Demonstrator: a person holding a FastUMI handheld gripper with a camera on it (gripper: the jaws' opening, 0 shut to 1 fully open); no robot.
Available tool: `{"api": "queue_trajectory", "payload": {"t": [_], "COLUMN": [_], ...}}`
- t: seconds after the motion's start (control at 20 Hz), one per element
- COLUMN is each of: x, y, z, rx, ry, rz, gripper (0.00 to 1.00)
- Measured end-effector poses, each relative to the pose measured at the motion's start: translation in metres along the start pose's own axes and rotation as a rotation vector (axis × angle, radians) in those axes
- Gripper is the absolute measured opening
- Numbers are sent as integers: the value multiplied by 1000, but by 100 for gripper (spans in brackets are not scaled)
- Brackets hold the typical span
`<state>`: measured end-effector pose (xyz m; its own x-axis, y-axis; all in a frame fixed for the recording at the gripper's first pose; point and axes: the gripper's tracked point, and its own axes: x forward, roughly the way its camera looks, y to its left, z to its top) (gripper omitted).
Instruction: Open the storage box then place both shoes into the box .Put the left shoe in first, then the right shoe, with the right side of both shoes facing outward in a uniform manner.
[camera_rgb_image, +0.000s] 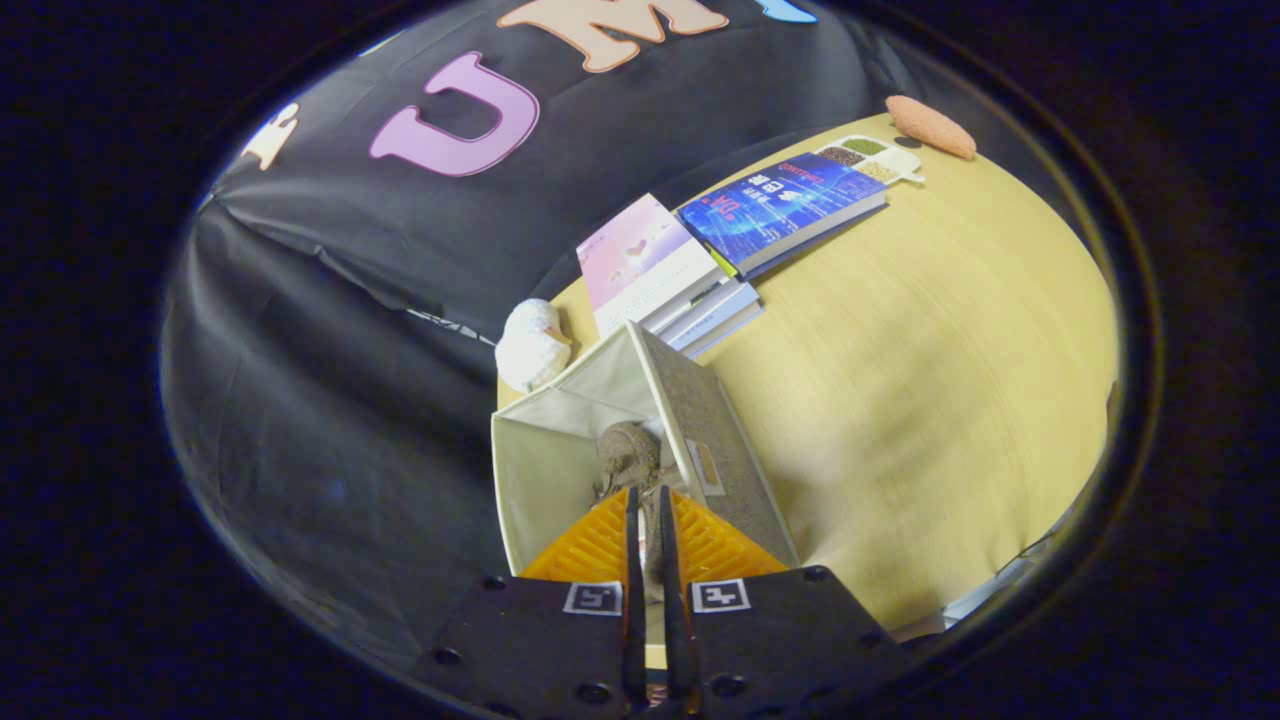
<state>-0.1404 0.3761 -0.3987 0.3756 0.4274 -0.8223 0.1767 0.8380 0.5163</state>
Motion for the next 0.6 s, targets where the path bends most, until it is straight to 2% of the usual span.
{"api": "queue_trajectory", "payload": {"t": [0.25,0.6], "x": [-13,-72], "y": [-3,-2], "z": [21,107], "rx": [-22,-96], "ry": [-70,-364], "rz": [15,29], "gripper": [12,11]}}
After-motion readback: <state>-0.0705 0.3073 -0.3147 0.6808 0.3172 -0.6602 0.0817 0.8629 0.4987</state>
